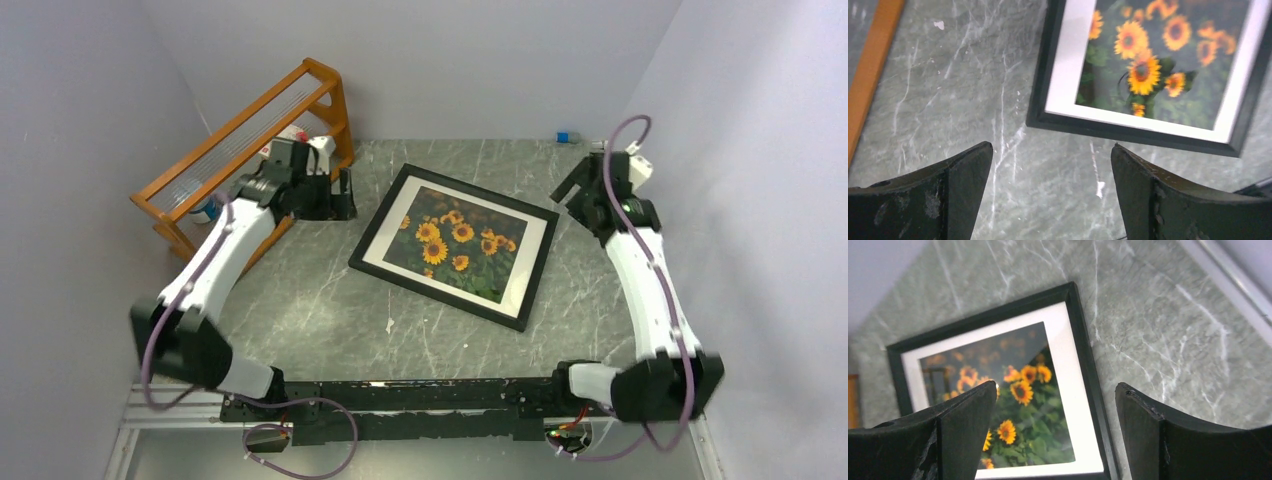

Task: Put the photo into the frame
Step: Adjust the photo frame at the center of the board, then reset both arms

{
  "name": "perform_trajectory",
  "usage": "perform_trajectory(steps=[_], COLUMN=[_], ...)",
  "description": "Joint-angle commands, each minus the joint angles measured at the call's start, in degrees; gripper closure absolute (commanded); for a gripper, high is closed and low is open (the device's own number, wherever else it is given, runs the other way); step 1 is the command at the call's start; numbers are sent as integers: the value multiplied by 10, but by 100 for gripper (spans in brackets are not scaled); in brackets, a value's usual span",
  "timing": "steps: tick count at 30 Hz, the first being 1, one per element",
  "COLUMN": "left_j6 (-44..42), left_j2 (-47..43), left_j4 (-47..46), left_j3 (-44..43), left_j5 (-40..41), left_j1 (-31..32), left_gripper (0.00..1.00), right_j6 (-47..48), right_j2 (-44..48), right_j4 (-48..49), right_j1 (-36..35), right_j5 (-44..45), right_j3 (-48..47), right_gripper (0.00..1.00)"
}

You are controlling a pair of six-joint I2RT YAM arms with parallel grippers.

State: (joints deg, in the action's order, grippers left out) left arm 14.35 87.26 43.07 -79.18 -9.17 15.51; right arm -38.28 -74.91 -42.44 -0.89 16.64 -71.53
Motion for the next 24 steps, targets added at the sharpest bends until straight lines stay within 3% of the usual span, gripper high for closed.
perform_trajectory(steps=[1,3,10,18,24], left_j6=[50,62,76,79,68], left_j2=[-146,-205,-378,-446,-456], left_j4=[0,-5,36,194,243], left_j3=[48,68,87,-2,-42], left_j5=[13,32,90,164,174], left_j1=[0,0,0,0,0], left_gripper=[6,6,6,6,6], right_j6=[15,21,5,14,23], right_j2=[137,193,304,349,354], right_j4=[-77,-103,-247,-365,-397], right_j1=[1,1,0,1,1], right_j5=[32,39,71,86,90], right_j3=[12,13,-39,-121,-164], right_gripper=[7,1,1,1,1])
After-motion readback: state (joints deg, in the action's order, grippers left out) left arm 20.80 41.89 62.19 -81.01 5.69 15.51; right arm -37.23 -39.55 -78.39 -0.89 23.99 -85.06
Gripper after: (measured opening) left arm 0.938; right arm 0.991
